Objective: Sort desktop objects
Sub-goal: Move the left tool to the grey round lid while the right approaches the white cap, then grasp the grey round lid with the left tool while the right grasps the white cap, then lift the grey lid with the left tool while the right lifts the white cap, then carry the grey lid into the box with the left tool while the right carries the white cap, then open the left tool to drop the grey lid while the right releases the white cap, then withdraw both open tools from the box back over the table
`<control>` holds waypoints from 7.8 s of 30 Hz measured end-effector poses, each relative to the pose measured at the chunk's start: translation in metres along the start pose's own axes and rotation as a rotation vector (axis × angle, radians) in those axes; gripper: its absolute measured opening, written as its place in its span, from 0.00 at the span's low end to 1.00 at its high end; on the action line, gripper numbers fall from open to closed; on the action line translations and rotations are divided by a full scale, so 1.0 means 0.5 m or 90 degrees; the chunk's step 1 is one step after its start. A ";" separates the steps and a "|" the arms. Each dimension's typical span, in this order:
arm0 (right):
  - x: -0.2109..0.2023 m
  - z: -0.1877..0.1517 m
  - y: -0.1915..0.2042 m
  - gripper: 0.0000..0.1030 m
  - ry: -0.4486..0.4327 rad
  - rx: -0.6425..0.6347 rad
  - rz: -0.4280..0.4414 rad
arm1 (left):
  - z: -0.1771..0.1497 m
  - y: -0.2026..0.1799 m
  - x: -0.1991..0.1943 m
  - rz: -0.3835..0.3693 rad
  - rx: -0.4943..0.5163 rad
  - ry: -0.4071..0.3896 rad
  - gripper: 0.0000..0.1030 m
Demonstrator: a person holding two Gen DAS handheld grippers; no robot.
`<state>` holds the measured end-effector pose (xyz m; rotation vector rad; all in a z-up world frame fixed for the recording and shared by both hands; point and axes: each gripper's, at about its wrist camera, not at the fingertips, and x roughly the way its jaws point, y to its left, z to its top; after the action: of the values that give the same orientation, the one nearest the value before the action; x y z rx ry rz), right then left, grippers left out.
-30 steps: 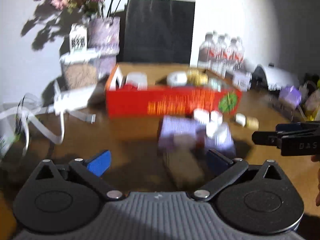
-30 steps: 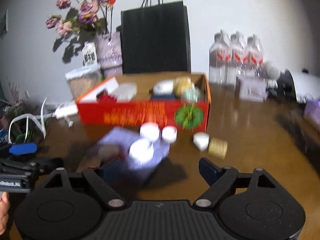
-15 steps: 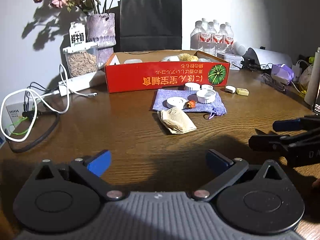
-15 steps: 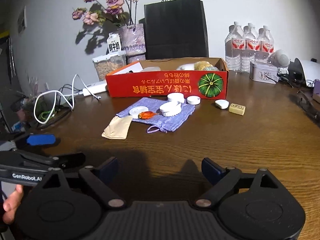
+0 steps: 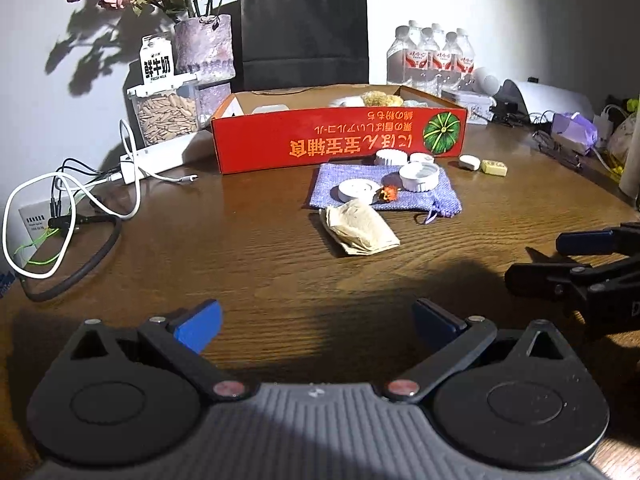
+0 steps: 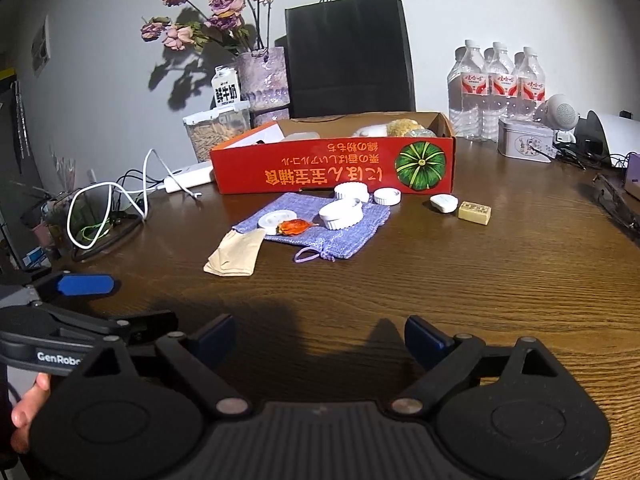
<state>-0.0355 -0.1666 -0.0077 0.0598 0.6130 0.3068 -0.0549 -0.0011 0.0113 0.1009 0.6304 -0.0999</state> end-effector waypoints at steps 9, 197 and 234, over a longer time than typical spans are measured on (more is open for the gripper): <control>0.006 0.042 -0.023 0.89 -0.010 0.023 0.005 | 0.027 0.015 0.027 -0.012 -0.028 0.022 1.00; 0.411 0.592 -0.178 0.38 0.046 0.075 0.057 | 0.533 0.075 0.378 -0.104 -0.016 0.002 0.39; 0.214 0.396 -0.135 0.70 0.040 0.061 -0.016 | 0.427 0.153 0.238 -0.024 -0.119 0.033 0.98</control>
<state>0.1791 -0.1919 0.0849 0.1344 0.6903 0.2549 0.1746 0.0405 0.1173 -0.0889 0.6909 -0.0740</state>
